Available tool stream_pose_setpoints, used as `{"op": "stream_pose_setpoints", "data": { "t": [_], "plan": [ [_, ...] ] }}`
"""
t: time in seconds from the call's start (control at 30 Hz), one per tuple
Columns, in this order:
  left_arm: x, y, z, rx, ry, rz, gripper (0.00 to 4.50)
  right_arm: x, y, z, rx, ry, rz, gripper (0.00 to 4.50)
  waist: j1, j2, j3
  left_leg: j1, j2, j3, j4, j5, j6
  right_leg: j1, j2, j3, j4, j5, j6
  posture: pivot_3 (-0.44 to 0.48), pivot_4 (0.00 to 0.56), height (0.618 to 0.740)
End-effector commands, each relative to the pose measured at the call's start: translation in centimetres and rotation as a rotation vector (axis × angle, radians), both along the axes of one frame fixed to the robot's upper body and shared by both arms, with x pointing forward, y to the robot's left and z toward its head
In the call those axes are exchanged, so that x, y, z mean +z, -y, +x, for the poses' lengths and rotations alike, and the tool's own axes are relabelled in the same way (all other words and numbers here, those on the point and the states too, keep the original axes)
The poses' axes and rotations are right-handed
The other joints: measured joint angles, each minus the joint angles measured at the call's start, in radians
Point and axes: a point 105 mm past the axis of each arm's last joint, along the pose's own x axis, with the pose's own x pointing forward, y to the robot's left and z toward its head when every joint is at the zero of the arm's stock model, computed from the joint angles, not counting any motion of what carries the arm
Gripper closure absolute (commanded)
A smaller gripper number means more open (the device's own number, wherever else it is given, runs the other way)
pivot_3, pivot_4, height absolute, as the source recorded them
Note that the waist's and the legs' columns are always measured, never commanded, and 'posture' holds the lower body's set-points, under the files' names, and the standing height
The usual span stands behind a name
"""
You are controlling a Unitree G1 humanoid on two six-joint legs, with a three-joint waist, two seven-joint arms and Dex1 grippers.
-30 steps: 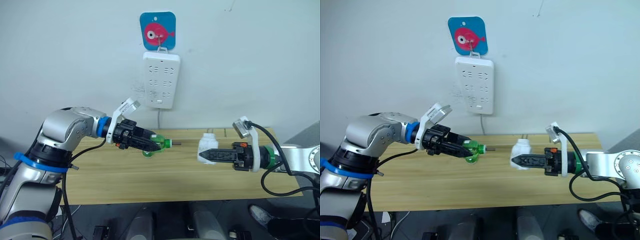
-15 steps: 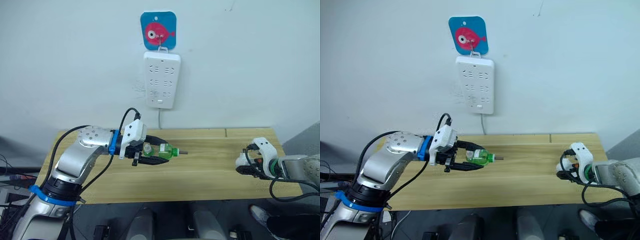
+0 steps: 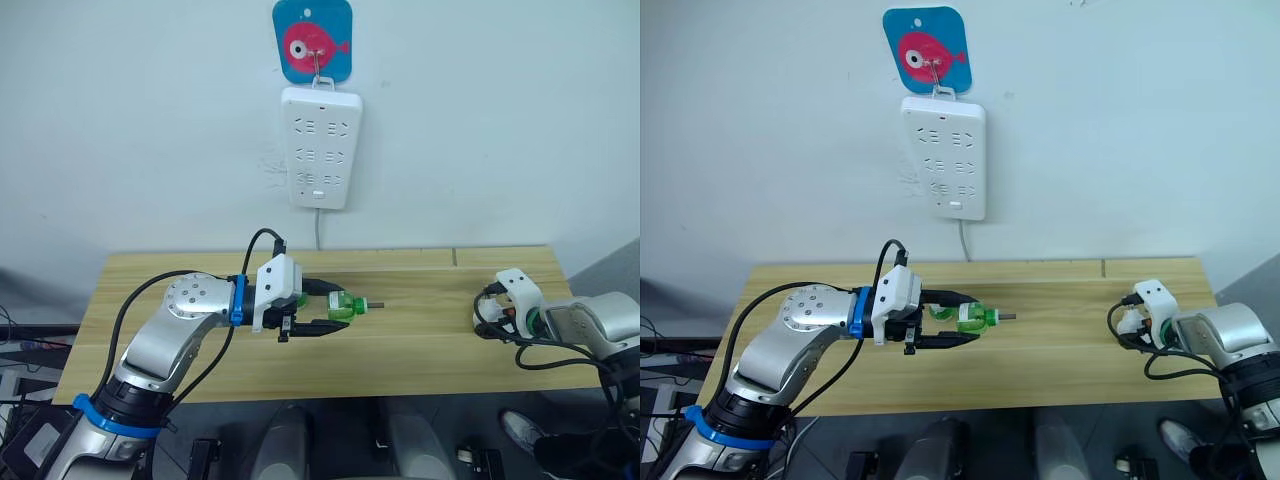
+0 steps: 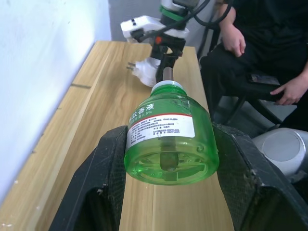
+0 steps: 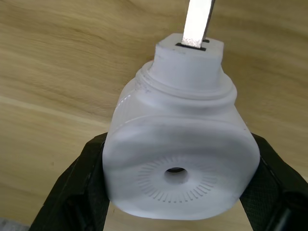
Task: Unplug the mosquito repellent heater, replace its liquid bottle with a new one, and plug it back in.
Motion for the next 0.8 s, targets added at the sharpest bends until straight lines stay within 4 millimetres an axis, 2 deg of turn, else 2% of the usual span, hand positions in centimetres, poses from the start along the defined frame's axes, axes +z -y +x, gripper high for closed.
{"op": "stream_pose_setpoints", "data": {
  "t": [0.03, 0.1, 0.27, 0.3, 0.37, 0.43, 0.63, 0.8],
  "plan": [
    [0.9, 0.7, -0.7, -0.024, 0.037, -0.021, 2.22, 0.9, 0.6, 0.6, -0.042, 0.033, 0.012, 0.44, 0.0, 0.0, 0.003, 0.0, 0.0, 0.0, 0.0, 0.0, 0.0, 0.0, 0.0, 0.0, 0.0, 0.0, 0.0, -0.042, 0.32, 0.74],
    [0.9, 0.9, -0.5, -0.014, 0.037, -0.028, 2.22, 1.4, 0.4, 0.9, -0.053, 0.055, 0.022, 0.02, 0.0, 0.0, 0.007, 0.0, 0.0, 0.0, 0.0, 0.0, 0.0, 0.0, 0.0, 0.0, 0.0, 0.0, 0.0, -0.042, 0.32, 0.74],
    [0.8, 0.8, -0.1, 0.009, 0.04, -0.035, 2.22, 2.6, 0.5, 0.8, -0.066, 0.108, 0.025, 0.0, -0.001, 0.001, 0.016, -0.001, 0.0, 0.0, 0.0, 0.0, 0.0, 0.0, 0.0, 0.0, 0.0, 0.0, 0.0, -0.06, 0.319, 0.74],
    [0.8, 0.8, 0.1, 0.023, 0.044, -0.041, 2.22, 3.3, 0.6, 0.7, -0.059, 0.136, 0.018, 0.0, -0.001, 0.001, 0.016, -0.001, 0.0, 0.0, 0.0, 0.0, 0.0, -0.001, 0.0, 0.0, 0.0, 0.0, 0.0, -0.06, 0.319, 0.74],
    [0.8, 0.6, 0.8, 0.067, 0.051, -0.06, 2.22, 5.9, 0.6, 0.1, -0.04, 0.236, -0.002, 0.0, 0.001, 0.002, 0.017, -0.003, 0.0, -0.001, 0.0, 0.0, 0.0, -0.001, 0.0, -0.002, 0.0, 0.0, 0.0, -0.068, 0.318, 0.74],
    [0.5, 0.5, 1.0, 0.096, 0.047, -0.076, 2.22, 8.3, -0.3, -1.3, 0.014, 0.312, 0.019, 0.0, 0.002, 0.003, 0.018, -0.005, 0.0, -0.003, 0.0, 0.0, 0.0, -0.003, -0.001, -0.003, -0.001, 0.0, 0.0, -0.076, 0.315, 0.74],
    [0.8, 1.1, 0.9, 0.163, 0.025, -0.187, 2.22, 11.9, -7.7, -6.7, 0.284, 0.45, 0.333, 0.0, -0.003, 0.003, 0.018, -0.006, 0.0, -0.004, 0.0, 0.0, 0.0, -0.003, -0.001, -0.005, -0.001, 0.0, 0.0, -0.135, 0.298, 0.74],
    [1.5, 2.3, 1.0, 0.196, 0.018, -0.279, 2.22, 13.0, -12.0, -7.5, 0.251, 0.61, 0.615, 0.0, -0.02, 0.002, 0.017, -0.004, 0.0, -0.003, 0.001, 0.001, -0.001, -0.001, -0.001, -0.003, 0.0, 0.001, 0.001, -0.154, 0.278, 0.74]
  ]
}}
